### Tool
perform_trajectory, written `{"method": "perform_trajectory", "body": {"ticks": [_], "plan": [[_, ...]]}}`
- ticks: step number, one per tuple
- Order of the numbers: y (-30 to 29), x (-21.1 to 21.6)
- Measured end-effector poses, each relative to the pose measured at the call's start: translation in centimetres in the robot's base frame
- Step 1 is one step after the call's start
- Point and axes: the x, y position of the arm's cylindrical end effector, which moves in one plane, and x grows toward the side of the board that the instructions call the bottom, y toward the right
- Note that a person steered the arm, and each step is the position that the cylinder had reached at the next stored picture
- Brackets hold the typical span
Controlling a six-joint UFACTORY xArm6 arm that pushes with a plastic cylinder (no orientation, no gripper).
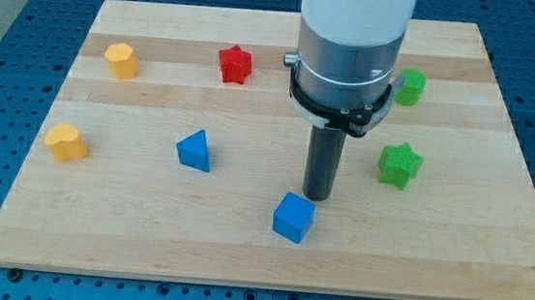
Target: Move your arm right to the green star
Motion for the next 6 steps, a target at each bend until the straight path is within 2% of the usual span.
{"method": "perform_trajectory", "body": {"ticks": [1, 2, 4, 6], "plan": [[-2.6, 0.3], [-4.5, 2.5], [-3.2, 3.4], [14.2, 1.5]]}}
